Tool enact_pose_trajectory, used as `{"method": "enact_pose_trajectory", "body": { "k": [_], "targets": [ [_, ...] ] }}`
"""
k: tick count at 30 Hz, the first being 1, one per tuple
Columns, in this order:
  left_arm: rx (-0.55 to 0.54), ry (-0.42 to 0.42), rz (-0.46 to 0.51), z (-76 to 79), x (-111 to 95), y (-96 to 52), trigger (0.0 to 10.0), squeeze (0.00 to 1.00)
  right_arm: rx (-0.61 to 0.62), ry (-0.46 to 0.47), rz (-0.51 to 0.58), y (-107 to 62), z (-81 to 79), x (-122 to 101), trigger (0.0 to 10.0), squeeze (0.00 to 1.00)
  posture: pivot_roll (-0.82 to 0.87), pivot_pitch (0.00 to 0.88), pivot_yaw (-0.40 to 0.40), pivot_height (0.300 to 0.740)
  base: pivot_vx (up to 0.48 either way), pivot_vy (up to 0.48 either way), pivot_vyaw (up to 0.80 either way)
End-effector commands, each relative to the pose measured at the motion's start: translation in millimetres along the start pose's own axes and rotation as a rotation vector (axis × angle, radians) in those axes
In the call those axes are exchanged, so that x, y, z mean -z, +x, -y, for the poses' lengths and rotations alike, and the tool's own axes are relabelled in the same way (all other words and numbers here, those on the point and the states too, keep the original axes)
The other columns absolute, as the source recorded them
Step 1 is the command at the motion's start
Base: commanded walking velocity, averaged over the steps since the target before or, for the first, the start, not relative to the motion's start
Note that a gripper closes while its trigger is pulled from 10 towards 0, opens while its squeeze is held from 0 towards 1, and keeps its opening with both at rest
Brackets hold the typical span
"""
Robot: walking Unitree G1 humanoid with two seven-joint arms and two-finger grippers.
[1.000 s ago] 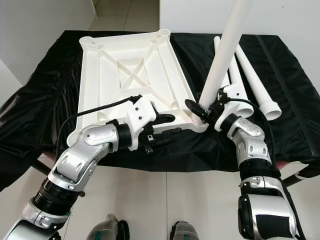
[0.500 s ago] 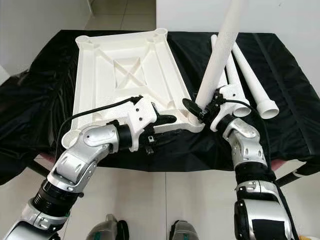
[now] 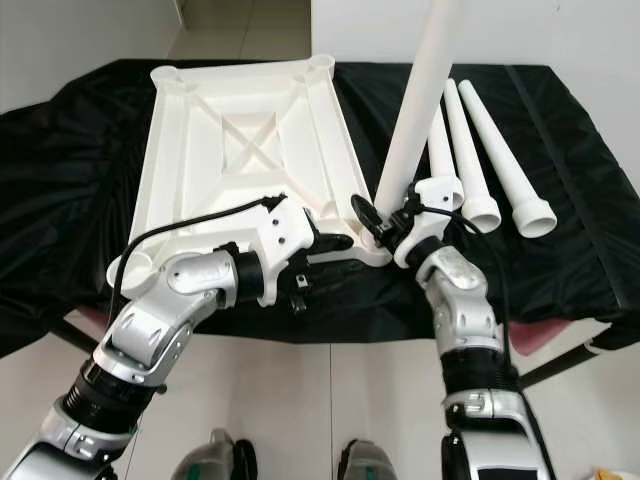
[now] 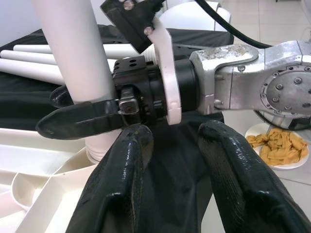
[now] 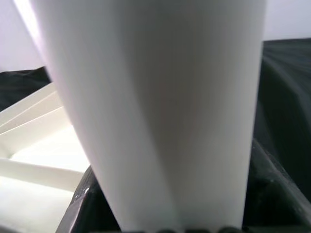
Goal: Building children table
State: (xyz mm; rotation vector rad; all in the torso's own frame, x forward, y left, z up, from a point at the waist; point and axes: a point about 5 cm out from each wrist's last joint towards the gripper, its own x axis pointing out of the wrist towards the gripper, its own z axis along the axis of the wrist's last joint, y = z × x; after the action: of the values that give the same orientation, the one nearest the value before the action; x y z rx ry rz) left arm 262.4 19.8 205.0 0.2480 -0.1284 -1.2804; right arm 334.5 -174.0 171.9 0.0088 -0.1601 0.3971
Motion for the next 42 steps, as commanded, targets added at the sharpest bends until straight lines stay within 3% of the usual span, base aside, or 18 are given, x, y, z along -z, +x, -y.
{"method": "enact_pose_trajectory", "body": {
  "k": [1, 10, 15, 19, 24, 25, 29, 30, 36, 37, 38, 39, 42],
  "targets": [
    [0.026, 0.002, -0.002, 1.7, -0.4, 0.9, 10.0, 0.00, 0.123, 0.062, -0.028, -4.1, 6.8, 3.9, 0.0, 0.00, -0.06, 0.088, 0.053, 0.740, 0.000, 0.000, 0.00],
    [0.039, 0.000, 0.005, 5.4, -0.5, 3.4, 10.0, 0.00, 0.352, 0.091, -0.052, -7.4, 0.1, 6.7, 0.0, 0.00, -0.07, 0.072, 0.048, 0.740, 0.000, 0.000, 0.00],
    [0.039, 0.000, 0.005, 5.2, -0.4, 3.3, 10.0, 0.00, 0.388, 0.099, -0.058, -7.5, -2.9, 7.5, 0.0, 0.00, -0.07, 0.070, 0.049, 0.740, 0.000, 0.000, 0.00],
    [0.041, 0.001, 0.009, 5.6, -1.4, 3.8, 10.0, 0.00, 0.555, 0.072, -0.082, -11.8, -13.2, 8.2, 0.0, 0.00, -0.07, 0.061, 0.048, 0.740, 0.000, 0.000, 0.00],
    [0.042, 0.001, 0.010, 5.7, -1.2, 3.8, 10.0, 0.00, 0.565, 0.088, -0.095, -11.5, -19.6, 10.6, 0.0, 0.00, -0.07, 0.057, 0.048, 0.740, 0.000, 0.000, 0.00],
    [0.043, 0.000, 0.011, 5.8, -1.3, 3.7, 10.0, 0.00, 0.556, 0.085, -0.093, -11.3, -19.6, 9.7, 2.6, 0.00, -0.07, 0.057, 0.048, 0.740, 0.000, 0.000, 0.00],
    [0.043, -0.001, 0.012, 5.8, -1.3, 3.7, 10.0, 0.00, 0.557, 0.080, -0.094, -11.3, -20.1, 8.6, 2.6, 0.00, -0.07, 0.057, 0.048, 0.740, 0.000, 0.000, 0.00],
    [0.044, -0.002, 0.013, 6.0, -1.5, 3.9, 10.0, 0.00, 0.535, 0.078, -0.090, -11.1, -18.4, 7.6, 10.0, 0.00, -0.08, 0.053, 0.047, 0.740, 0.000, 0.000, 0.00],
    [0.043, -0.002, 0.016, 5.9, -1.8, 4.3, 10.0, 0.00, 0.481, 0.078, -0.077, -11.1, -14.4, 4.4, 10.0, 0.00, -0.08, 0.052, 0.046, 0.740, 0.000, 0.000, 0.00],
    [0.043, -0.003, 0.017, 5.7, -1.9, 4.4, 10.0, 0.00, 0.466, 0.077, -0.071, -11.7, -12.1, 3.1, 10.0, 0.16, -0.08, 0.052, 0.046, 0.740, 0.000, 0.000, 0.00],
    [0.043, -0.003, 0.017, 5.7, -1.9, 4.4, 10.0, 0.00, 0.466, 0.077, -0.071, -11.7, -12.1, 3.1, 10.0, 0.16, -0.08, 0.052, 0.046, 0.740, 0.000, 0.000, 0.00],
    [0.043, -0.003, 0.018, 5.7, -2.0, 4.3, 10.0, 0.00, 0.442, 0.072, -0.062, -12.1, -10.4, 1.5, 10.0, 1.00, -0.08, 0.052, 0.046, 0.740, 0.000, 0.000, 0.00],
    [0.044, -0.005, 0.019, 5.8, -2.1, 4.3, 10.0, 0.00, 0.398, 0.072, -0.058, -12.5, -9.1, -0.2, 10.0, 1.00, -0.08, 0.052, 0.046, 0.740, 0.000, 0.000, 0.00]
  ]
}}
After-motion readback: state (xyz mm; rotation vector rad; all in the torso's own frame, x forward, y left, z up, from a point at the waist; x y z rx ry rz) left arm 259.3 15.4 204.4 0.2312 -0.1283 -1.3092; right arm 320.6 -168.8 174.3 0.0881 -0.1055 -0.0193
